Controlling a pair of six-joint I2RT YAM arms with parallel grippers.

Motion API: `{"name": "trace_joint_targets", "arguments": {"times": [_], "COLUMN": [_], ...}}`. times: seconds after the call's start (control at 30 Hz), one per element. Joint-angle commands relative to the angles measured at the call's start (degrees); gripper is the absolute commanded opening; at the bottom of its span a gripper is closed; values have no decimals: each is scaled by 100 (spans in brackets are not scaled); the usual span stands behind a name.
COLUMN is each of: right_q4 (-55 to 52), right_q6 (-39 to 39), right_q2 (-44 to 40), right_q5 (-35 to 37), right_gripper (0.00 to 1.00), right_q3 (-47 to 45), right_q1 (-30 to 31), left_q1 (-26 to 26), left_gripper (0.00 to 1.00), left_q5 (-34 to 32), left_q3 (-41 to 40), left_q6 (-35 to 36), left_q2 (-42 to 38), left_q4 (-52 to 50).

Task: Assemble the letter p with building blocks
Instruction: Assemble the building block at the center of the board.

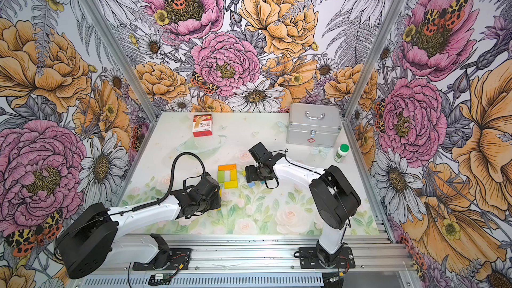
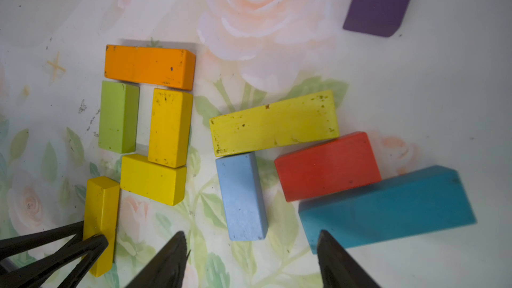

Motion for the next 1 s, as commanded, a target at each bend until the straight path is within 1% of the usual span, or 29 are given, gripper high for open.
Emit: {"name": "trace_joint_targets", "arguments": {"times": [0.0, 0.27, 0.47, 0.73, 0.97], "right_q4": [24, 18, 20, 23, 25], "right_q6": [-112, -108, -96, -77, -77], "right_q2": [-86, -18, 10, 32, 74], "right_q5": [23, 2, -25, -25, -51], "right_gripper": [75, 75, 75, 75, 75], "right_q3": [50, 62, 80, 71, 67], "right_q1": [-88, -181, -210, -229, -230], "left_q1": [106, 332, 356, 392, 425], "left_gripper": [13, 13, 14, 15, 20], "left_q5": [-128, 75, 153, 223, 256], "left_q3": [41, 238, 373, 391, 417], "left_q6": [3, 298, 357, 401, 423], "left_q2": [36, 329, 604, 729, 809], "left_q4": [25, 198, 284, 380, 413]}}
